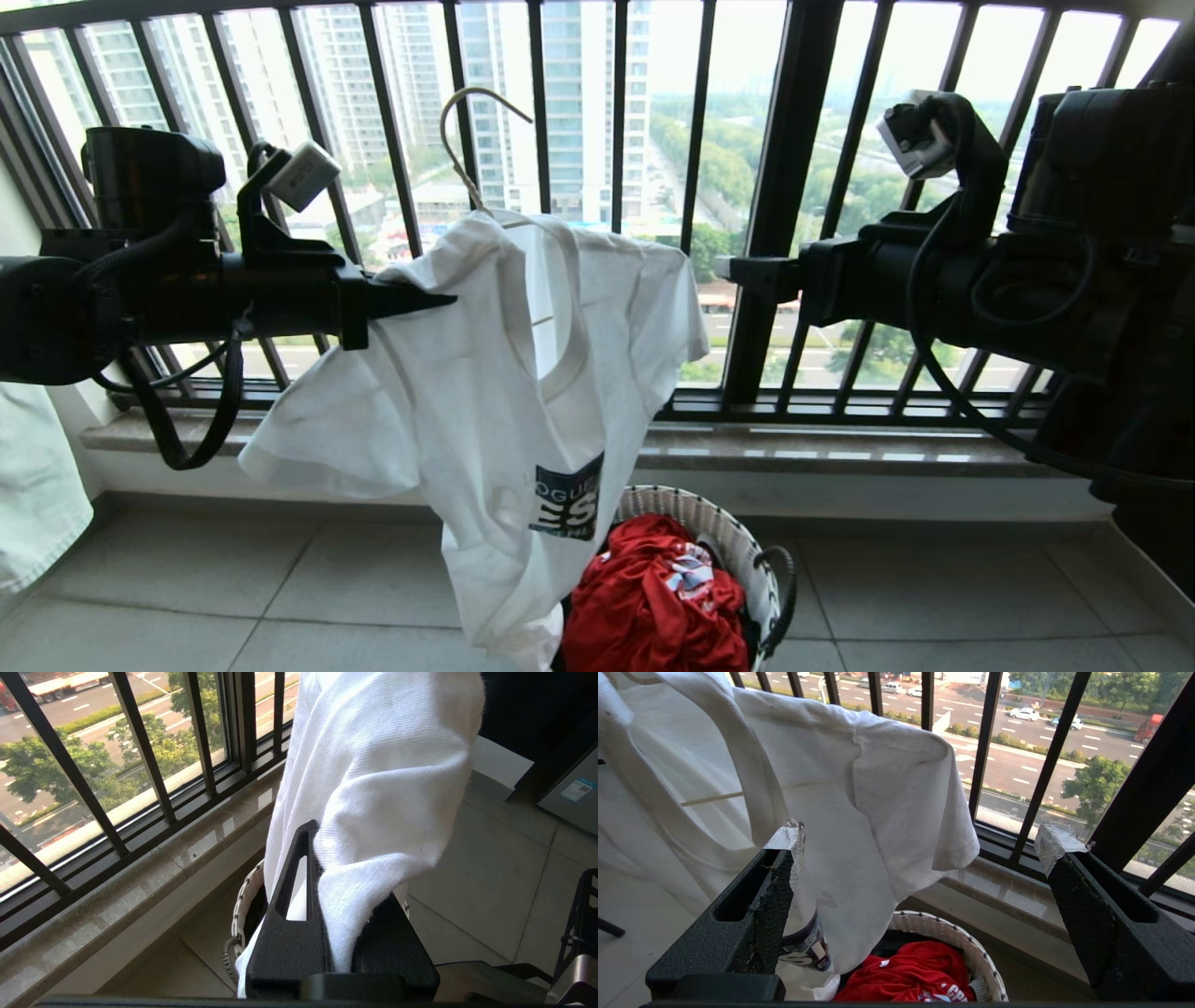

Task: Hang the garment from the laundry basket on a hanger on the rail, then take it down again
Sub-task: Hang the clothes rack on the clothesline

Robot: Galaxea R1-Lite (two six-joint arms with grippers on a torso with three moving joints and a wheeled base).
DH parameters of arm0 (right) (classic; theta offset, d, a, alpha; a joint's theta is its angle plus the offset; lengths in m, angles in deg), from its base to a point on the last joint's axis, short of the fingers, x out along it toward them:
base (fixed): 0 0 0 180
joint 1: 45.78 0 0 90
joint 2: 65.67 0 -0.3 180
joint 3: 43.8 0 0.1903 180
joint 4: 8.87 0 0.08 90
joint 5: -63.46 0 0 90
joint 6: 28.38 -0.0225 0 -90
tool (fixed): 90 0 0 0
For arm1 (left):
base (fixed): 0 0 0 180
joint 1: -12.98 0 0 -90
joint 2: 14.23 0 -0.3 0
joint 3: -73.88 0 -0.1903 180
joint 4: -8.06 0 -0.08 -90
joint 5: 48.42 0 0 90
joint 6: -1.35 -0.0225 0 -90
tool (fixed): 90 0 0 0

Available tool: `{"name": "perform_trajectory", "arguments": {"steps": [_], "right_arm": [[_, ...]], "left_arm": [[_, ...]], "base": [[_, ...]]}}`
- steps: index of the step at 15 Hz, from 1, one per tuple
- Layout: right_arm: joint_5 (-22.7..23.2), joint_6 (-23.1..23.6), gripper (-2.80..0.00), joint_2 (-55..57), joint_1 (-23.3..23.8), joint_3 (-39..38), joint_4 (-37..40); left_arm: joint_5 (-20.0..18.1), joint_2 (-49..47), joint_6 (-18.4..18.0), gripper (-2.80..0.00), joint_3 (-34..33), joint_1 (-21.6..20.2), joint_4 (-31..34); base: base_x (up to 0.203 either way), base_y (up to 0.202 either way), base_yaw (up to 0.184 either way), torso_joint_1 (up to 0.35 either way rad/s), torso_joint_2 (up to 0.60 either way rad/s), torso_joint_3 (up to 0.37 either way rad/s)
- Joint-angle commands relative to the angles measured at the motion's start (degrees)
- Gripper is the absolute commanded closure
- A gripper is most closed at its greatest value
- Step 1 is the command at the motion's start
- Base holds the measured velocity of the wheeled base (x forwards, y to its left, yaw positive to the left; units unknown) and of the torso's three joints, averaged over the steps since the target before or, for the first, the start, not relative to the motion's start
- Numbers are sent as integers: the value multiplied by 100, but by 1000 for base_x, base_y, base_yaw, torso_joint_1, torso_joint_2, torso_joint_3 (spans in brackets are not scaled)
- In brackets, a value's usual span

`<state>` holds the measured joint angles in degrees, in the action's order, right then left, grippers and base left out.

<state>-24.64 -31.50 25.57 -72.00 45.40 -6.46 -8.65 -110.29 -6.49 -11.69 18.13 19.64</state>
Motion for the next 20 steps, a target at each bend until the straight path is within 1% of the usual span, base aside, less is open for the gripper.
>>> {"name": "perform_trajectory", "arguments": {"steps": [1, 2, 4, 5, 6, 11, 12, 13, 20], "right_arm": [[-142, -316, -280, -103, 163, -362, -48], [-170, -318, -280, -71, 183, -356, -90], [-239, -320, -280, -5, 312, -264, -101], [-242, -321, -280, 63, 357, -263, -101], [-249, -319, -280, 95, 425, -265, -103], [-216, -321, -280, 184, 419, -298, -183], [-216, -317, 0, 205, 418, -327, -372], [-216, -304, 0, 209, 416, -360, -519], [-234, -279, 0, 101, 425, -439, -497]], "left_arm": [[24, 677, 645, 0, -220, -21, -8], [150, 838, 983, 0, -292, -50, -3], [546, 1177, 1480, 0, -576, -78, -3], [596, 1257, 1575, 0, -689, -95, -7], [610, 1285, 1587, 0, -690, -101, -8], [592, 1310, 1619, 0, -706, -58, 1], [593, 1309, 1619, 0, -708, 22, 1], [594, 1333, 1615, 0, -699, 47, 1], [595, 1510, 1619, 0, -732, 151, 18]], "base": [[0, 0, 0, 0, 0, 0], [0, 0, 0, 0, 0, 0], [0, 0, 0, 0, 0, 0], [0, 0, 0, 0, 0, 0], [0, 0, 0, 0, 0, 0], [0, 0, 0, 0, 0, 0], [0, 0, 0, 0, 0, 0], [0, 0, 0, 0, 0, 0], [0, 0, 0, 0, 0, 0]]}}
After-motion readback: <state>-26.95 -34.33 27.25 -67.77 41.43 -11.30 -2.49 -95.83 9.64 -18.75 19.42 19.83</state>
